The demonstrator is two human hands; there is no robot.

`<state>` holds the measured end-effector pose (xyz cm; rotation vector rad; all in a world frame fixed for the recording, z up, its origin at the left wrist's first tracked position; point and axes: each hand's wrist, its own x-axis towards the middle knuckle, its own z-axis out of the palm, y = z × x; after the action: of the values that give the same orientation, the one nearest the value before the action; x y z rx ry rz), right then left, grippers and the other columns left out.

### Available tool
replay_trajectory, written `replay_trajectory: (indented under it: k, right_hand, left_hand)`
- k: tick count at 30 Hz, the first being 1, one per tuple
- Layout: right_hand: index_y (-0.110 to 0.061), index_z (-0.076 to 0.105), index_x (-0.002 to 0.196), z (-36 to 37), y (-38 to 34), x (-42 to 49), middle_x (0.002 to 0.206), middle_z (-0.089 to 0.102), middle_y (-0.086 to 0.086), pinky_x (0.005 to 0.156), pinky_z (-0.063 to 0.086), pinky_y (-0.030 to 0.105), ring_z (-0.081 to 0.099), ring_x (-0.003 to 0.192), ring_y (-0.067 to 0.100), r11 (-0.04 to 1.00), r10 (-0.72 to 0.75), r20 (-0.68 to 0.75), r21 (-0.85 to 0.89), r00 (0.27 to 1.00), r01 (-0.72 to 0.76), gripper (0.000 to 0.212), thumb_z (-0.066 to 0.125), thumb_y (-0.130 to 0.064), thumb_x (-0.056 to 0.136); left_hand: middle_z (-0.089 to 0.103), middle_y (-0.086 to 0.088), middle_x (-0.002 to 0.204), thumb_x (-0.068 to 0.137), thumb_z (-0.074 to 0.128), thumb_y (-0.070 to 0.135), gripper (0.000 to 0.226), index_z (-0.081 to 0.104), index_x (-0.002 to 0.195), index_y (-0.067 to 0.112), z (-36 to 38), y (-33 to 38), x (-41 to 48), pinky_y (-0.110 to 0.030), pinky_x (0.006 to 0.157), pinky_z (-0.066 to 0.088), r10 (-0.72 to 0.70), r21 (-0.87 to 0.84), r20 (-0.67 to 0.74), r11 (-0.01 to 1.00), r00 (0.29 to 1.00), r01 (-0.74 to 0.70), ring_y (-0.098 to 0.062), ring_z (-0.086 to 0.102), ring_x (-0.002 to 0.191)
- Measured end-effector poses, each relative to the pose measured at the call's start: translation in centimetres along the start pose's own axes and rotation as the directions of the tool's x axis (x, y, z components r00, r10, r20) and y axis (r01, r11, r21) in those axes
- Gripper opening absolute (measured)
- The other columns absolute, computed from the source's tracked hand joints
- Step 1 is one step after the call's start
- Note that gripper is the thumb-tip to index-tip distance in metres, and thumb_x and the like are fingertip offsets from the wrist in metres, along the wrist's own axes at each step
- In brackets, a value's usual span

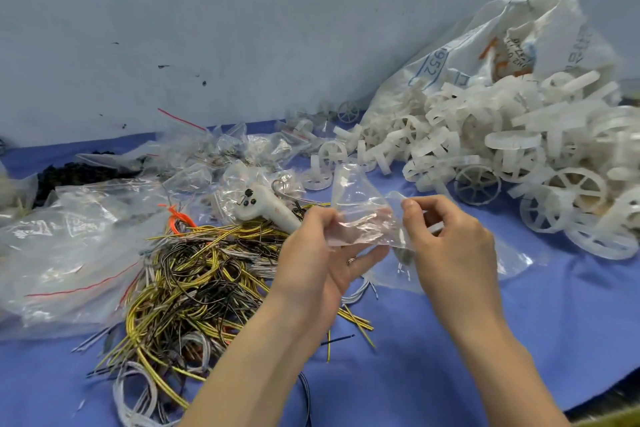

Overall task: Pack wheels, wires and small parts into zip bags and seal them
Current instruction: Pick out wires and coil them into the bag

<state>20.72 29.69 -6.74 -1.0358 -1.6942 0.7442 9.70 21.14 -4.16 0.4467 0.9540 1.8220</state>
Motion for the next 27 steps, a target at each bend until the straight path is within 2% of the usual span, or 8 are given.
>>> replay_trajectory:
  k: [7,10,12,15,17,20,24,27]
  right_hand:
    - [-0.031,0.066,0.078,-0.1,-0.4,-0.3,0.071,0.065,-0.022,0.058,0.041,0.02,0.06,0.066,0.006,0.998,-0.059,0.034,0.04,0.998,0.058,0.019,0.061,-0.038,0.095]
    - [-0.029,0.069,0.084,0.2,-0.7,-0.7,0.069,0.066,-0.014,0.063,0.049,0.035,0.061,0.064,0.009,0.994,-0.11,0.074,0.023,0.991,0.108,0.016,0.061,-0.038,0.094]
    - [-0.027,0.069,0.086,0.5,-1.0,-1.2,0.07,0.066,-0.012,0.066,0.05,0.039,0.063,0.066,0.014,0.986,-0.164,0.076,0.0,0.983,0.164,0.012,0.063,-0.034,0.094]
    - [-0.027,0.069,0.088,1.2,-1.5,-2.0,0.077,0.066,-0.013,0.068,0.049,0.039,0.061,0.072,0.012,0.968,-0.243,0.106,-0.034,0.964,0.248,0.006,0.066,-0.027,0.093]
    - [-0.028,0.069,0.09,1.5,-1.6,-2.3,0.082,0.068,-0.013,0.068,0.049,0.038,0.061,0.077,0.011,0.957,-0.276,0.122,-0.057,0.953,0.284,0.005,0.065,-0.028,0.094]
    - [-0.029,0.068,0.092,1.2,-1.1,-1.7,0.083,0.066,-0.013,0.067,0.046,0.038,0.056,0.074,0.01,0.96,-0.268,0.064,-0.063,0.961,0.272,0.008,0.061,-0.032,0.095]
    - [-0.03,0.062,0.097,-0.1,-0.4,-0.3,0.079,0.06,-0.014,0.061,0.031,0.033,0.051,0.068,0.013,0.973,-0.224,-0.051,-0.072,0.973,0.22,0.018,0.048,-0.04,0.098]
    - [-0.028,0.057,0.101,-0.9,-0.2,0.3,0.074,0.059,-0.01,0.06,0.032,0.036,0.055,0.068,0.022,0.98,-0.196,-0.086,-0.045,0.977,0.193,0.021,0.041,-0.041,0.102]
  left_hand:
    - [0.072,-0.012,0.11,0.099,0.045,0.015,0.021,0.064,0.091,0.01,0.0,-4.6,1.2,-0.029,0.079,0.057,-0.001,0.259,-0.013,0.966,1.0,0.004,-0.018,0.07,0.1]
    - [0.072,-0.008,0.11,0.103,0.049,0.025,0.019,0.065,0.107,0.016,0.0,-5.5,1.8,-0.031,0.082,0.054,0.024,0.473,0.088,0.879,0.996,-0.063,-0.011,0.066,0.092]
    - [0.074,0.0,0.1,0.098,0.054,0.022,0.016,0.068,0.105,0.022,-0.4,-5.2,2.3,-0.027,0.078,0.055,0.112,0.667,0.207,0.71,0.972,-0.224,-0.01,0.065,0.088]
    - [0.068,-0.012,0.115,0.091,0.054,0.009,0.029,0.062,0.119,0.008,-1.1,-4.8,3.0,-0.037,0.091,0.052,0.147,0.94,0.307,0.104,0.94,-0.324,-0.026,0.063,0.107]
    - [0.058,-0.015,0.132,0.094,0.053,0.004,0.038,0.051,0.131,0.002,-1.3,-4.7,3.3,-0.04,0.102,0.046,0.142,0.968,0.249,-0.042,0.958,-0.246,-0.029,0.056,0.121]
    - [0.065,-0.014,0.12,0.093,0.052,0.012,0.03,0.057,0.123,0.01,-0.1,-4.2,3.5,-0.04,0.089,0.051,0.05,0.912,0.345,-0.255,0.937,-0.322,-0.031,0.061,0.109]
    - [0.067,0.0,0.085,0.099,0.044,0.022,0.02,0.063,0.098,0.017,-0.5,-2.2,3.5,-0.036,0.073,0.048,0.037,0.874,0.441,-0.243,0.897,-0.421,-0.026,0.061,0.084]
    - [0.066,0.01,0.103,0.078,0.044,-0.003,0.043,0.066,0.101,0.025,-1.8,-0.9,2.4,-0.037,0.086,0.045,0.149,0.805,0.576,-0.273,0.804,-0.526,-0.017,0.058,0.1]
